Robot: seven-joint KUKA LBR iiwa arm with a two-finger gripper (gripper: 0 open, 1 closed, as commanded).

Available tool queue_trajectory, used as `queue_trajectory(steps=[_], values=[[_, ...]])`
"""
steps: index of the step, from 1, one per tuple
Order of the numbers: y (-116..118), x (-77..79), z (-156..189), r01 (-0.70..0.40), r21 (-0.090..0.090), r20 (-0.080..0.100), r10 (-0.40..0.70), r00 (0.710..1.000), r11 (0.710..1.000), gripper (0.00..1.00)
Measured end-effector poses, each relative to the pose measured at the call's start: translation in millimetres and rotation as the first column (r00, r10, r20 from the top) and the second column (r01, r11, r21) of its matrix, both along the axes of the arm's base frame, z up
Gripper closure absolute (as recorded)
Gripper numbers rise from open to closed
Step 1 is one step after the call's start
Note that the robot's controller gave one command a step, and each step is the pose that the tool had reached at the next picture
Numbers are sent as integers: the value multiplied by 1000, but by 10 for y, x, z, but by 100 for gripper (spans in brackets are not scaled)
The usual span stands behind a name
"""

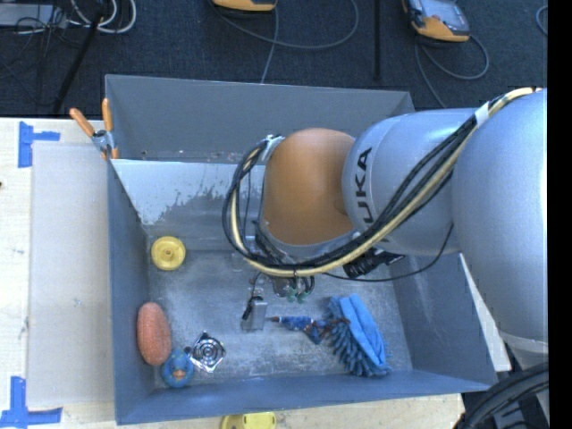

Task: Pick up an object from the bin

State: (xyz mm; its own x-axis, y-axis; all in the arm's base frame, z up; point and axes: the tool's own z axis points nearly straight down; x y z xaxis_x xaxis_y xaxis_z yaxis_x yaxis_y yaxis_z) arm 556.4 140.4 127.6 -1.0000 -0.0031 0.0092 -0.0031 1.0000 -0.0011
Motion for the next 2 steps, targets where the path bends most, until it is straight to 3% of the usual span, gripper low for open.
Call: queue_trajectory(steps=[1, 2], values=[[-6, 18, 46, 3, 1, 7, -3, 1000, 1000, 0], [-298, -89, -3, -49, 2, 7, 49, 999, 999, 0]])
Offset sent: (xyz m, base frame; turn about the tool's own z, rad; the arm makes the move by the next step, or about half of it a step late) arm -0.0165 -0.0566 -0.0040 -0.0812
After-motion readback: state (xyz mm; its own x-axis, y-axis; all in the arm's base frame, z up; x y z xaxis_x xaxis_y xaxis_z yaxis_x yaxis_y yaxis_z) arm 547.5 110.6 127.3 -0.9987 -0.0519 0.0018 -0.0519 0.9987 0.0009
